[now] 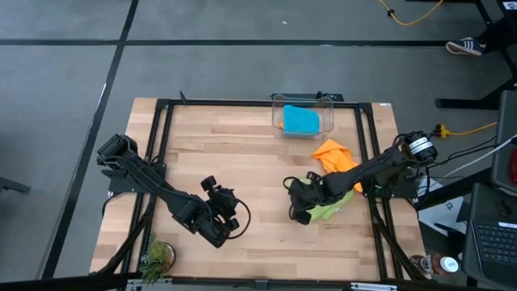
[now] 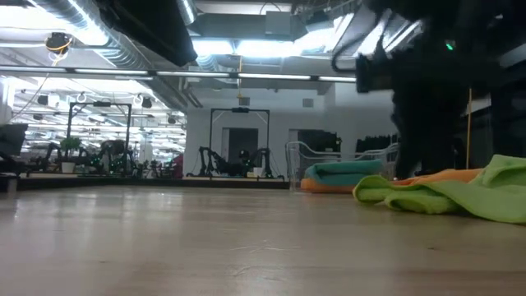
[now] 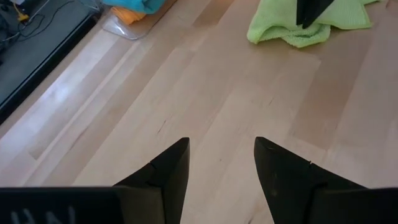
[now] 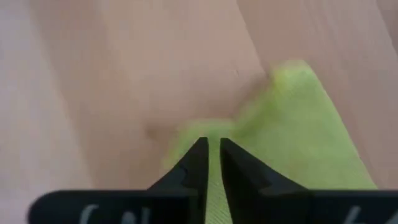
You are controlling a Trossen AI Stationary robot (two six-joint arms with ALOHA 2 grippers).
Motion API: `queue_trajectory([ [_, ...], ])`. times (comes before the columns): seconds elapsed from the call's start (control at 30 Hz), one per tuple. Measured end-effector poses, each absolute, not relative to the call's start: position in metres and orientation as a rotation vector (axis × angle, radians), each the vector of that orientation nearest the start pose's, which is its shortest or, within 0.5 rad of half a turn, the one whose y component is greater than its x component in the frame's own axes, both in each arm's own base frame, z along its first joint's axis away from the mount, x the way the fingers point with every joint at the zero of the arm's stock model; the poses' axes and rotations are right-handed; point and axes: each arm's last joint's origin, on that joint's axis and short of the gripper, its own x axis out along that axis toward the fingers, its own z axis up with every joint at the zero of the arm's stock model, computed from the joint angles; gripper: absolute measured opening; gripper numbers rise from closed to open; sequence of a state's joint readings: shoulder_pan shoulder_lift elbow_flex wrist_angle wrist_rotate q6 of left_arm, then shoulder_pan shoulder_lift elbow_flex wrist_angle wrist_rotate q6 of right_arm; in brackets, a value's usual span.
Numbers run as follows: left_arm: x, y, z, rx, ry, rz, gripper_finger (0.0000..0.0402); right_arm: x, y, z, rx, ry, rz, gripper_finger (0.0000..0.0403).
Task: Fold microfiber towels
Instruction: Fold the green microfiber cloth
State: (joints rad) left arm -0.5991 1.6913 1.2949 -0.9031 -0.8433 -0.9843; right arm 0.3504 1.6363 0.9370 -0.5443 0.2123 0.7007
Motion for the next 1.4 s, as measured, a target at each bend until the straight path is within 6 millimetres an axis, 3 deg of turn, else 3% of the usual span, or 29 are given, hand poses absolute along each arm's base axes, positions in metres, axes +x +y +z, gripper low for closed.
queue_trajectory([
  [0.37,0.280,-0.165,0.243,-0.045,0.737,0.624,0.0173,0.267,0.091,0.148,0.242,1.217,-0.324,0.0203],
  [0.53,0.280,-0.165,0.243,-0.045,0.738,0.624,0.0173,0.267,0.091,0.148,0.241,1.215,-0.323,0.0250],
  [0.87,0.280,-0.165,0.243,-0.045,0.737,0.625,0.0173,0.261,0.091,0.146,0.257,1.305,-0.291,0.0258],
  [1.4,0.280,-0.165,0.243,-0.045,0.737,0.624,0.0173,0.261,0.089,0.146,0.179,1.284,-0.299,0.0258],
])
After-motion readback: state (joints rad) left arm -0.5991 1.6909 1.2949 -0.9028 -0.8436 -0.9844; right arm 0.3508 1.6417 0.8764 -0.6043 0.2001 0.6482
